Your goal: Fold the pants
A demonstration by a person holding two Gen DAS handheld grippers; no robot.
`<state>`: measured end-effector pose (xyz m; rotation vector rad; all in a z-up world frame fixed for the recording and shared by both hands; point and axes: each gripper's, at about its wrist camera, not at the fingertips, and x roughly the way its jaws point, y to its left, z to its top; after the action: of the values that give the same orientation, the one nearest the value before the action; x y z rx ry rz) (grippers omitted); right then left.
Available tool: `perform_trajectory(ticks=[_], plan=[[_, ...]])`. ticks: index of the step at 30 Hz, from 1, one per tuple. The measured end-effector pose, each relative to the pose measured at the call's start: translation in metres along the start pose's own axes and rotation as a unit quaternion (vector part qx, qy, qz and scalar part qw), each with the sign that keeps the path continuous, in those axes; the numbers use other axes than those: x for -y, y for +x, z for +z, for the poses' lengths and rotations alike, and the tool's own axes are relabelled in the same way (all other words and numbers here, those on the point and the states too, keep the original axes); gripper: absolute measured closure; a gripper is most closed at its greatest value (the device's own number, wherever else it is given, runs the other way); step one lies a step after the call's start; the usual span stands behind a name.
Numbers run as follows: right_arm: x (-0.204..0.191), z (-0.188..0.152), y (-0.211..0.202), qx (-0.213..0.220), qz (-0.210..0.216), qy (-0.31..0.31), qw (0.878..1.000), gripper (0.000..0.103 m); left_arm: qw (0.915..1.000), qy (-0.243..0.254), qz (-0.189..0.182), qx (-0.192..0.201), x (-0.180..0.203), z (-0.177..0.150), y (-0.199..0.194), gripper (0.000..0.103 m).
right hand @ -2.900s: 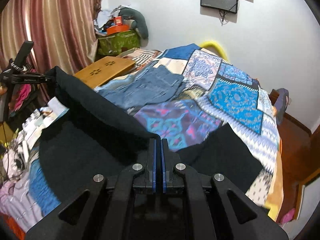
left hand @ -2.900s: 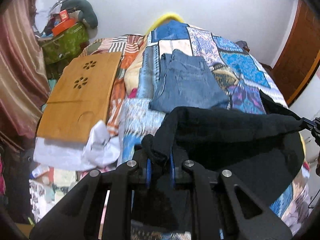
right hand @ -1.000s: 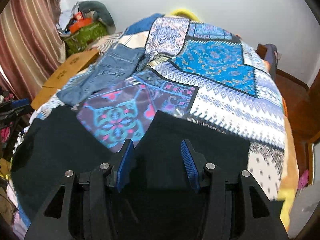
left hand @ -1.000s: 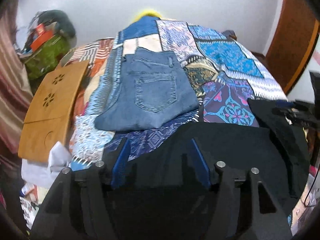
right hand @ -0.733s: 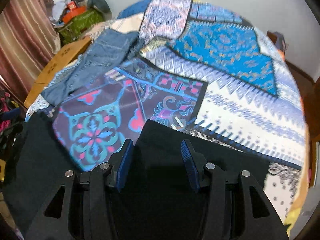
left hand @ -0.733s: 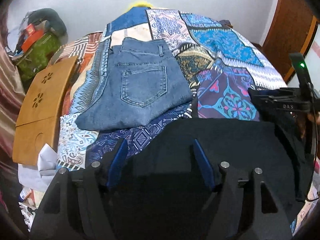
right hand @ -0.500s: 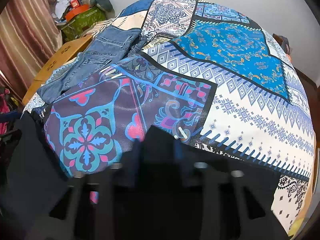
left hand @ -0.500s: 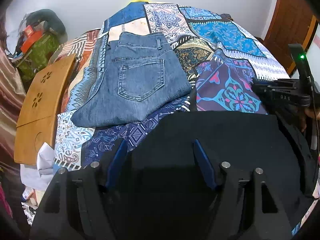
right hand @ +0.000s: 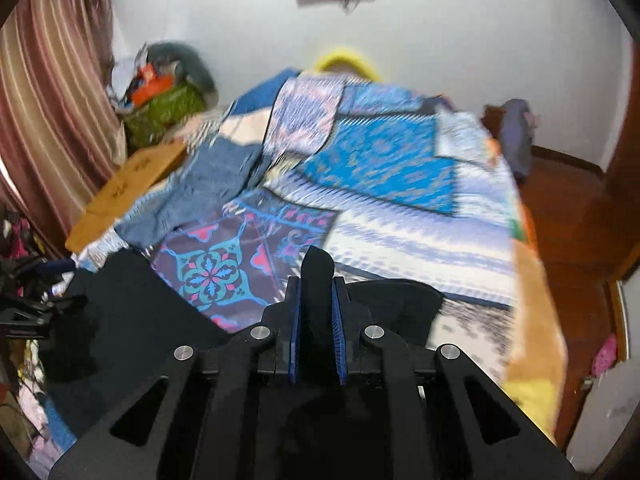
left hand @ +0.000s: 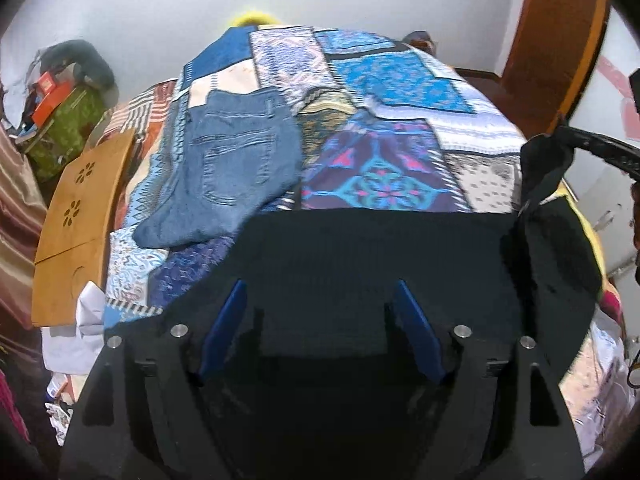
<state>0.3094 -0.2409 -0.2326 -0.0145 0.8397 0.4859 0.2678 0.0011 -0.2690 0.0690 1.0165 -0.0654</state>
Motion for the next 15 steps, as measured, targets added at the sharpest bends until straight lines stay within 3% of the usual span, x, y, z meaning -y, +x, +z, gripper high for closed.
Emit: perform_trajectory(ticks=[7, 10, 15], plan=[[0.032, -0.044, -0.072, 0.020, -0.033, 0.020, 0.999, 0.091, 0.9992, 0.037, -0.016, -0.008, 0.054, -0.013, -0.011, 0.025], [0.044, -0.076, -0.088, 0.009, -0.040, 0.034, 0.999, 0.091, 0.9986, 0.048, -0.018, -0.013, 0.072, -0.021, -0.010, 0.025], [0.056, -0.133, -0.081, -0.039, -0.055, 0.041, 0.997, 0.090, 0.9978, 0.059, -0.016, -0.027, 0.093, -0.033, -0.003, 0.025]])
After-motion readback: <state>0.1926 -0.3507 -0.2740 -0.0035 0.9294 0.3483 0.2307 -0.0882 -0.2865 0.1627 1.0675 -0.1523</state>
